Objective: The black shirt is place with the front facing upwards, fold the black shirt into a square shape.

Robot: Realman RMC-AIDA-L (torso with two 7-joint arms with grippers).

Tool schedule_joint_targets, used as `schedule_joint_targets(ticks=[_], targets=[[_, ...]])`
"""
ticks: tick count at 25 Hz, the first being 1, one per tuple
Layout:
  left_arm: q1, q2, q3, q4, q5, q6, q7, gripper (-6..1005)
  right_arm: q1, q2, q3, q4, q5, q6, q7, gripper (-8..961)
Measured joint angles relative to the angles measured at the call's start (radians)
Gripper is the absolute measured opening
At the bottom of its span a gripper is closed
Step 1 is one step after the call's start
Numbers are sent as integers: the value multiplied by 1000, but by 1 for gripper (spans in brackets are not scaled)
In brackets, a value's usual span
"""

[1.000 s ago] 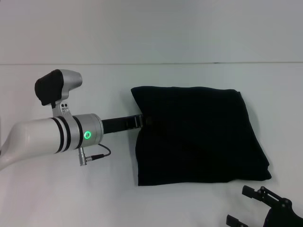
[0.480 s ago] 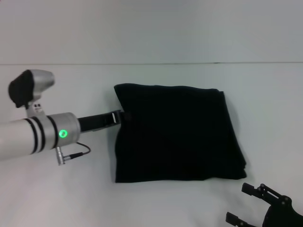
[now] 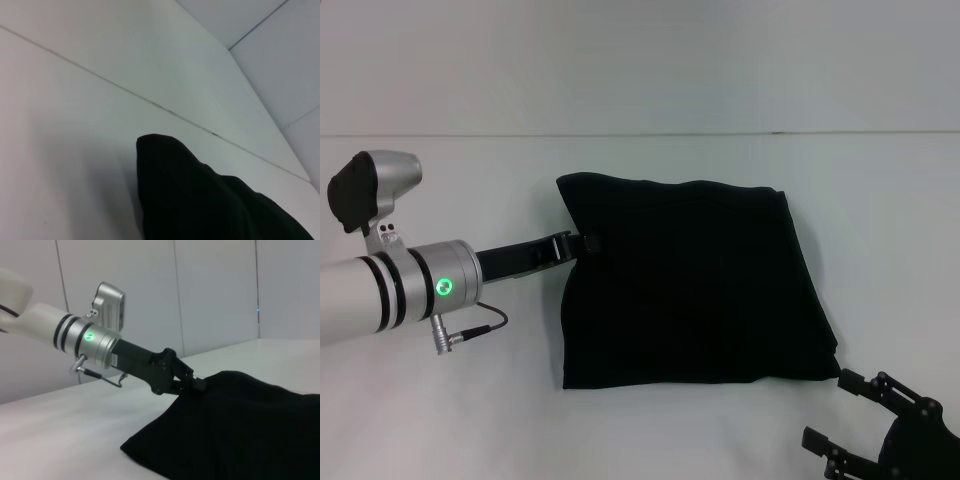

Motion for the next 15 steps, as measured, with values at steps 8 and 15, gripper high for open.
schedule_joint_targets(ticks=[8, 15], targets=[[45, -13, -42, 62, -4, 56, 106, 161, 15, 2, 46, 4, 0, 3, -5, 883], [130, -30, -122, 209, -29, 286, 330, 544, 54, 3, 148, 14, 2, 20, -9, 883]])
